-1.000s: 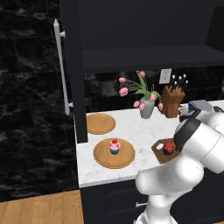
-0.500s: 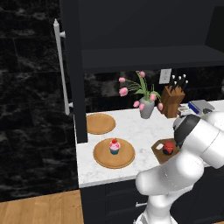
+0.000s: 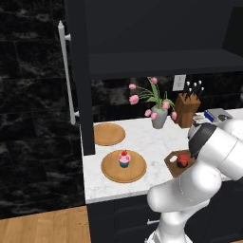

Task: From the different types of pastries on the counter, select a croissant and place it on the cutting board. Then retrieve a jar of jam from the cabinet and place it alongside the croissant on the cutting board.

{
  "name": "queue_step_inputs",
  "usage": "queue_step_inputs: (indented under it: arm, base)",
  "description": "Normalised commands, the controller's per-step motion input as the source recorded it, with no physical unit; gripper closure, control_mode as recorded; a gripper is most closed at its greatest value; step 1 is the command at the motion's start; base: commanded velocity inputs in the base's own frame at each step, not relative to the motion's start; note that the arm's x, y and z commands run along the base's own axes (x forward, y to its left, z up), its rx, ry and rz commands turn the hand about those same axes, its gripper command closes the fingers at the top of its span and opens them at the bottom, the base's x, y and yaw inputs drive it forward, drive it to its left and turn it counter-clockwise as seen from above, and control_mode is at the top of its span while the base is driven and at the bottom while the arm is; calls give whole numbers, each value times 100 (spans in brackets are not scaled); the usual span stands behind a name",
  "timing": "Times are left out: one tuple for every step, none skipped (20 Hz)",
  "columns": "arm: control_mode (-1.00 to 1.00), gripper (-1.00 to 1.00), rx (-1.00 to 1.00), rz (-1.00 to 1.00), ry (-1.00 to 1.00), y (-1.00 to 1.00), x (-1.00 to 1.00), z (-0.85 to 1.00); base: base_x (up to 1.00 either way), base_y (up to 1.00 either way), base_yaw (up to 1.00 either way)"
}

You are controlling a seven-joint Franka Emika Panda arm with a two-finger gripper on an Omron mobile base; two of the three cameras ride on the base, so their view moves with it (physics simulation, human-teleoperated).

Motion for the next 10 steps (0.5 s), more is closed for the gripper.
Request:
queue_step_inputs:
  arm:
    - [-100, 100, 0, 0, 0, -8, -13, -1]
    - [-100, 100, 0, 0, 0, -15, -9, 0]
    - [-100, 100, 0, 0, 0, -21, 0, 0]
    - [-100, 100, 0, 0, 3, -25, 0, 0]
    - [-100, 100, 0, 0, 5, -26, 0, 0]
    - [-100, 100, 0, 0, 5, -21, 0, 0]
    - [-100, 100, 0, 0, 6, 0, -5, -9]
    - [-100, 100, 1, 0, 7, 0, -11, -16]
    - [-100, 100, 1, 0, 5, 0, -14, -12]
    - [-100, 100, 1, 0, 3, 0, -16, -10]
  base:
    - [0, 0, 0]
    - [0, 0, 0]
    - [0, 0, 0]
    - [0, 0, 0]
    - [0, 0, 0]
    - [0, 0, 0]
    - [0, 0, 0]
    - [0, 0, 0]
    - [0, 0, 0]
    - [0, 0, 0]
